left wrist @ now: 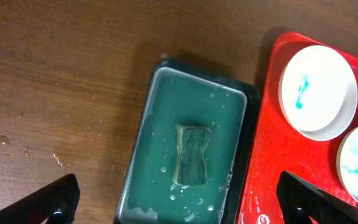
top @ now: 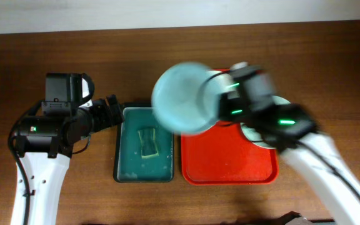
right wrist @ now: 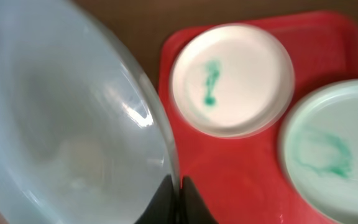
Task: Clean dirty plates on tray and stack at the side
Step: 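Lift the lower pale plate with the right gripper and carry it right, then set the plate down on the table right of the red tray, then move right gripper back to grip the green-stained plate on the tray, then grasp the sponge in the water tray with the left gripper, then scrub the green-stained plate with the sponge in the left gripper, then return the sponge to the water tray with the left gripper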
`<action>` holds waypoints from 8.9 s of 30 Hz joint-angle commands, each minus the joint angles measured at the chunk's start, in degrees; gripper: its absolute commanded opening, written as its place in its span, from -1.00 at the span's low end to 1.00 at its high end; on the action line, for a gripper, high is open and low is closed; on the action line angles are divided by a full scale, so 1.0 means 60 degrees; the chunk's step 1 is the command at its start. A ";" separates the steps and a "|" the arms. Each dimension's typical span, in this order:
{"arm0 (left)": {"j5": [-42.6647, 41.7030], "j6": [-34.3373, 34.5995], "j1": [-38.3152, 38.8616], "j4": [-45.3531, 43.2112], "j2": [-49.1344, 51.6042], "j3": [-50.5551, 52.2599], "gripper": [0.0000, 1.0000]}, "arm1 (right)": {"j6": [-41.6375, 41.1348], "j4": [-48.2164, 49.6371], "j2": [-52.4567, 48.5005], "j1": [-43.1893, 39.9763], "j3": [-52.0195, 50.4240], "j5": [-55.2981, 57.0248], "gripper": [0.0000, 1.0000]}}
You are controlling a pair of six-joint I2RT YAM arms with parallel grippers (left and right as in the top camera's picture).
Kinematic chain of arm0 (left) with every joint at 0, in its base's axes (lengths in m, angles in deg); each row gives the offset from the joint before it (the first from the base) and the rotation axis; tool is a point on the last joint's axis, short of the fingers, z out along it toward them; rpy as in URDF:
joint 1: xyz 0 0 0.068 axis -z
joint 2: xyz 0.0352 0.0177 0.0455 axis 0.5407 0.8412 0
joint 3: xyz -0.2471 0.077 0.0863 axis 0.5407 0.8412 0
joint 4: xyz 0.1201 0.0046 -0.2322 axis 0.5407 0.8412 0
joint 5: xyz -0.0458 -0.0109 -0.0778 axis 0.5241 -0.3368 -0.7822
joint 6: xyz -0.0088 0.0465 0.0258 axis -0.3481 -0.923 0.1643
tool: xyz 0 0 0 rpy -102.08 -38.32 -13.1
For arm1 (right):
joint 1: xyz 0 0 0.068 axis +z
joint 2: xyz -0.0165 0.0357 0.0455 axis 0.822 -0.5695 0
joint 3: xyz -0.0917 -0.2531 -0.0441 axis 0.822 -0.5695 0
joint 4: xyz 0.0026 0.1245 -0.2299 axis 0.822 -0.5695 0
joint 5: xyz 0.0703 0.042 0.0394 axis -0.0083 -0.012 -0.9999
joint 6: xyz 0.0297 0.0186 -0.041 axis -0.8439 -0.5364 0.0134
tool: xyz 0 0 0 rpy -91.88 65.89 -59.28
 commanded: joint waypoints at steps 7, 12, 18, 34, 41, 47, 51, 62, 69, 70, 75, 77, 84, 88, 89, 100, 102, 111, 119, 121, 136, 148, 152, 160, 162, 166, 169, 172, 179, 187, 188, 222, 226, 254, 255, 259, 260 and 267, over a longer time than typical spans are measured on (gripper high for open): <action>-0.0004 -0.0113 -0.0069 0.0007 -0.0102 -0.0142 0.99 | 0.1315 -0.1796 -0.1290 -1.0112 -0.0080 -0.1089 -0.92; -0.0004 -0.0113 -0.0069 0.0007 -0.0102 -0.0142 0.99 | 0.1326 -0.1417 -0.4878 -1.1774 -0.0124 -0.1089 -0.92; -0.0004 -0.0117 -0.0069 0.0007 -0.0102 -0.0142 0.99 | 0.2044 -0.1399 -0.5788 -1.0994 -0.0182 -0.0688 -0.09; -0.0007 -0.0113 -0.0069 0.0007 -0.0102 -0.0142 0.99 | 0.5533 0.0306 -0.5340 -0.7216 -0.0474 -0.1785 0.04; -0.0004 -0.0113 -0.0069 0.0007 -0.0102 -0.0142 0.99 | 0.5450 -0.1209 -0.4681 -0.7085 -0.0466 -0.2524 -0.91; -0.0007 -0.0113 -0.0069 0.0007 -0.0102 -0.0142 0.99 | 0.4670 -0.3078 -0.2677 -0.5151 -0.0914 -0.2517 -0.92; -0.0007 -0.0113 -0.0069 0.0007 -0.0102 -0.0142 0.99 | 0.2473 -0.0794 -0.2688 -0.3275 -0.3825 -0.2550 -0.92; -0.1282 -0.1337 0.0441 -0.0015 0.0295 -0.0098 0.91 | 0.3672 -0.0648 -0.0244 -0.2790 -0.1792 -0.1851 0.07; -0.0528 -0.1370 0.2171 -0.0208 0.3428 0.0907 0.17 | 0.3672 -0.1257 0.0372 -0.2790 -0.1789 -0.2739 0.33; -0.0532 -0.0922 0.2320 -0.0280 0.3989 0.0933 0.10 | 0.3672 -0.1260 0.0372 -0.2790 -0.1789 -0.2739 0.25; -0.0532 0.0364 0.3217 -0.0583 0.6368 0.0976 -0.39 | 0.3668 -0.1297 0.0372 -0.2790 -0.1789 -0.2736 0.11; -0.0528 0.0761 0.3402 -0.0579 0.6998 0.0976 -0.51 | 0.3668 -0.1373 0.0372 -0.2790 -0.1789 -0.2736 0.11; -0.0514 0.0510 0.3242 0.0204 0.6852 -0.0193 -0.94 | 0.3672 -0.1413 0.0372 -0.2790 -0.1789 -0.2739 0.11; 0.1246 0.0393 0.2983 0.0601 0.6488 -0.0594 0.18 | 0.3672 -0.1439 0.0372 -0.2790 -0.1789 -0.2736 0.11; 0.1526 0.0393 0.2983 0.0441 0.6517 -0.0499 0.19 | 0.3672 -0.1439 0.0372 -0.2790 -0.1789 -0.2736 0.11; 0.1621 -0.0856 0.2947 -0.1738 0.6717 -0.0098 -1.00 | 0.3672 -0.1523 0.0372 -0.2790 -0.1789 -0.2739 0.10; 0.1508 -0.0943 0.2951 -0.0845 0.6717 -0.0510 -0.19 | 0.3672 -0.1534 0.0372 -0.2790 -0.1789 -0.2736 0.10; 0.0102 0.1668 0.3064 0.0375 0.6721 0.0514 0.05 | 0.3672 -0.1577 0.0372 -0.2790 -0.1789 -0.2736 0.10; 0.0889 -0.0266 0.3031 -0.0339 0.6717 0.0419 -1.00 | 0.3672 -0.1574 0.0372 -0.2790 -0.1789 -0.2736 0.10; 0.0903 -0.0270 0.2965 0.0244 0.6717 -0.0098 -0.54 | 0.3672 -0.1574 0.0372 -0.2790 -0.1789 -0.2732 0.10; 0.0630 0.0291 0.2677 -0.1512 0.6601 0.0892 -1.00 | 0.3402 -0.1701 0.0372 -0.2790 -0.1789 -0.2550 -0.04; 0.0280 -0.1198 0.2936 0.0484 0.4200 -0.1650 -1.00 | 0.3559 -0.1319 -0.4736 -0.2809 -0.2109 -0.2517 -0.07; 0.0240 -0.1202 0.3089 0.0470 0.4200 -0.1650 -1.00 | 0.3373 -0.0066 -0.5151 -0.2820 -0.2958 -0.2382 -0.18; -0.0364 -0.1005 0.4036 -0.0393 0.4350 -0.1621 -1.00 | 0.3381 0.0980 -0.5144 -0.2980 -0.3774 -0.2699 -0.91; -0.0495 -0.0266 0.4732 -0.0827 0.4834 -0.1621 -1.00 | 0.3381 0.0976 -0.5144 -0.2980 -0.3774 -0.2692 -0.91; -0.1858 0.0044 0.5927 -0.2248 0.6568 -0.1614 -1.00 | 0.3381 0.0940 -0.5144 -0.2980 -0.3774 -0.2692 -0.92; -0.2375 0.0044 0.6517 -0.3257 0.7763 -0.1614 -1.00 | 0.3381 0.0940 -0.5144 -0.2980 -0.3774 -0.2696 -0.91; -0.2222 0.0572 0.6681 -0.3381 0.8601 -0.1614 -1.00 | 0.3381 0.0911 -0.5144 -0.2980 -0.3774 -0.2696 -0.91; 0.2393 0.1184 0.5996 -0.1559 0.8845 -0.1632 -1.00 | 0.3381 0.0903 -0.5144 -0.2980 -0.3774 -0.2696 -0.91; -0.0594 0.1180 0.5898 -0.1949 0.8848 -0.1625 -1.00 | 0.3381 0.0849 -0.5144 -0.2980 -0.3774 -0.2692 -0.91; -0.1483 0.1180 0.5898 -0.2390 0.8863 -0.1621 -1.00 | 0.3381 0.0852 -0.5144 -0.2980 -0.3774 -0.2692 -0.92; -0.1060 0.0419 0.5661 -0.0208 0.9471 -0.2444 -1.00 | 0.3268 0.0834 -0.5144 -0.2980 -0.3774 -0.2670 -0.92; -0.2353 0.0423 0.6539 -0.1570 0.9530 -0.2375 -1.00 | 0.3268 0.0845 -0.5147 -0.2980 -0.3774 -0.2670 -0.91; 0.2943 0.1534 0.6098 0.0841 0.9548 -0.4047 -1.00 | 0.3275 0.0801 -0.5144 -0.2980 -0.3774 -0.2670 -0.92; 0.1989 0.1515 0.6084 0.1049 0.9504 -0.4368 -1.00 | 0.3275 0.0801 -0.5144 -0.2980 -0.3774 -0.2667 -0.91; -0.0251 0.0663 0.5850 0.1399 0.8608 -0.4965 -1.00 | 0.3282 0.0801 -0.5144 -0.2980 -0.3774 -0.2667 -0.91; -0.0244 0.0583 0.5716 0.1515 0.8193 -0.4965 -1.00 | 0.3370 0.0801 -0.5144 -0.2980 -0.3774 -0.2667 -0.91; 0.2084 0.0459 0.4342 0.3195 0.6717 -0.4430 -1.00 | 0.3497 0.0809 -0.5147 -0.2980 -0.3774 -0.2663 -0.91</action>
